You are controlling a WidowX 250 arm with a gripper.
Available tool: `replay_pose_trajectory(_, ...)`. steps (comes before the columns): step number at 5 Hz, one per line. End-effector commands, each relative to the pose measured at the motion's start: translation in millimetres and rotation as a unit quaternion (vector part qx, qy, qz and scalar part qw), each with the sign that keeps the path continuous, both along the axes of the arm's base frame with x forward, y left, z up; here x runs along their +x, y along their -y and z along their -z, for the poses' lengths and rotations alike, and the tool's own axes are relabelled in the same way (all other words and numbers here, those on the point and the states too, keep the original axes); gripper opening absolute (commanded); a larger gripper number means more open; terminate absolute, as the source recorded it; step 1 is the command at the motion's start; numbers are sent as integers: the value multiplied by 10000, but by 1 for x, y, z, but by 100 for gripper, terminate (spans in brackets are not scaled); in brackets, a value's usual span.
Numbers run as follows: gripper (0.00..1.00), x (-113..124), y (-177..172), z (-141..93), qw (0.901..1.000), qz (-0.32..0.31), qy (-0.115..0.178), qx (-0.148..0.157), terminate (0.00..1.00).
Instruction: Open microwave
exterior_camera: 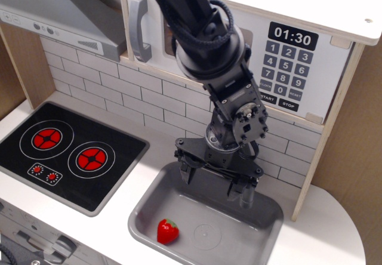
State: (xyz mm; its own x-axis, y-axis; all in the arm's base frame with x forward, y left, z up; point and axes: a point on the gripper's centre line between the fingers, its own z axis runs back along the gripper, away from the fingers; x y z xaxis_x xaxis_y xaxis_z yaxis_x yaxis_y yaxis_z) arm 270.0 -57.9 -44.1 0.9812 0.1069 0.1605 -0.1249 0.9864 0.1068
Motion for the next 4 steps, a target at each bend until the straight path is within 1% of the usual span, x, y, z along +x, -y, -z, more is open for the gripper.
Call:
replay_pose_trajectory(1,100,0,0,0,10000,0,0,0,0)
replay_pose_trajectory(2,100,6,-3,-36,9996,-240,-132,-10,0)
replay_pose_trajectory(3,100,8,-13,-72,9992,-292,-46,-268,0)
replay_pose_trajectory(4,100,12,-31,-104,9977,-452,303,-400,0)
